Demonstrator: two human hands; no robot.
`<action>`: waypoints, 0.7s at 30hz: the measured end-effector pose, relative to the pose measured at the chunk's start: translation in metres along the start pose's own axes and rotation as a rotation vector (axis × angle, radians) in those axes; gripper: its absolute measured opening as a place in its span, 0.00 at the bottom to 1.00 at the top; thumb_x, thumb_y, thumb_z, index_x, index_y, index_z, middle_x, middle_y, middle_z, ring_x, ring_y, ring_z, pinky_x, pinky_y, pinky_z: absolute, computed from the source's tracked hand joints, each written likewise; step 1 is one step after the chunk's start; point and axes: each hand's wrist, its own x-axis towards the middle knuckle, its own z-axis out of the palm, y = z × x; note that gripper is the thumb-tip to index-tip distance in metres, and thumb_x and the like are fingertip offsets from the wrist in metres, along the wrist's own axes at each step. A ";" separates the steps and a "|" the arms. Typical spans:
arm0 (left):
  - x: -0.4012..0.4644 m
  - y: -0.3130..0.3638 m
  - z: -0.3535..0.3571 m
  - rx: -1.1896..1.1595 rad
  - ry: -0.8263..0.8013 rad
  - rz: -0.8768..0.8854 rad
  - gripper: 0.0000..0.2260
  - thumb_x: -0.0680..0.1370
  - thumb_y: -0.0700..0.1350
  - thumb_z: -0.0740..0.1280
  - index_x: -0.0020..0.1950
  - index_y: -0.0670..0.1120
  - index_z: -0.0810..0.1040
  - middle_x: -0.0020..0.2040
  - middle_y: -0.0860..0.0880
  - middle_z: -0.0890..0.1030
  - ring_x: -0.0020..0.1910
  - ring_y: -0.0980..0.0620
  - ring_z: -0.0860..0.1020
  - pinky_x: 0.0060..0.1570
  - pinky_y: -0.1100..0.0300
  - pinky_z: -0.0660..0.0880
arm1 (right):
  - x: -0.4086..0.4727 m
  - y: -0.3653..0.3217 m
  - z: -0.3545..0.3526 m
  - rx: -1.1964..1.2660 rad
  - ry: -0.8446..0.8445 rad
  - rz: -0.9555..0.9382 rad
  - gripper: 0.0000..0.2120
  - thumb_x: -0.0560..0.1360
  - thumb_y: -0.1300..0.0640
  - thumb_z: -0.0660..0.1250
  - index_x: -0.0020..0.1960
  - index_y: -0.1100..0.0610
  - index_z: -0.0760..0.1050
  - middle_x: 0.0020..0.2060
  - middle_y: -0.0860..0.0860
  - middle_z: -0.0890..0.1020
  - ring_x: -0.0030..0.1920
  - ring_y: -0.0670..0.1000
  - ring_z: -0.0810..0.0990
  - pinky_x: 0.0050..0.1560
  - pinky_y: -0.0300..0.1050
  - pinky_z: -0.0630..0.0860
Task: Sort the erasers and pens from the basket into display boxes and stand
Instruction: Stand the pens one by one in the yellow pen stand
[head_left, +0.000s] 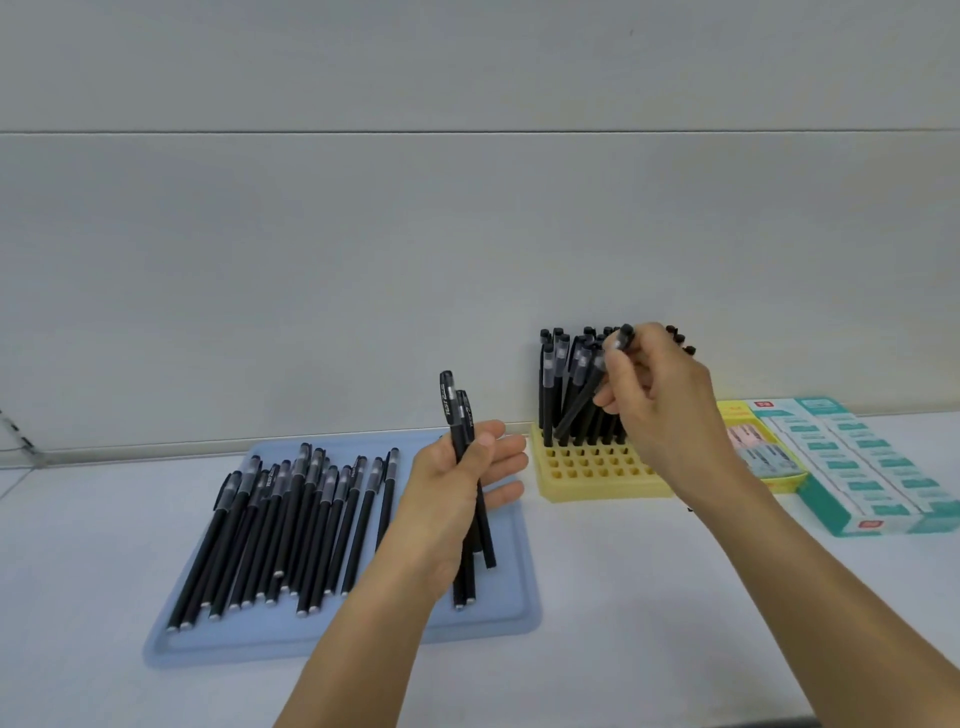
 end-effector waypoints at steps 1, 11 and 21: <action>0.000 0.000 0.000 -0.006 -0.006 -0.002 0.10 0.83 0.43 0.59 0.58 0.43 0.78 0.52 0.45 0.85 0.53 0.49 0.83 0.54 0.51 0.79 | 0.000 0.002 0.003 -0.021 -0.016 -0.009 0.07 0.81 0.55 0.59 0.50 0.58 0.71 0.33 0.49 0.81 0.36 0.47 0.82 0.44 0.58 0.79; 0.000 -0.001 -0.003 -0.034 -0.024 -0.016 0.11 0.83 0.43 0.58 0.61 0.42 0.76 0.52 0.45 0.85 0.54 0.48 0.83 0.55 0.51 0.79 | -0.001 0.016 0.021 -0.141 -0.186 -0.039 0.07 0.81 0.54 0.59 0.47 0.57 0.69 0.34 0.48 0.80 0.36 0.48 0.82 0.40 0.54 0.78; -0.006 0.003 0.009 0.163 -0.286 -0.051 0.14 0.84 0.46 0.57 0.62 0.41 0.77 0.54 0.44 0.84 0.54 0.47 0.83 0.58 0.50 0.78 | -0.021 -0.003 0.022 0.053 -0.119 0.018 0.12 0.75 0.44 0.67 0.54 0.49 0.76 0.31 0.48 0.75 0.32 0.45 0.74 0.37 0.46 0.73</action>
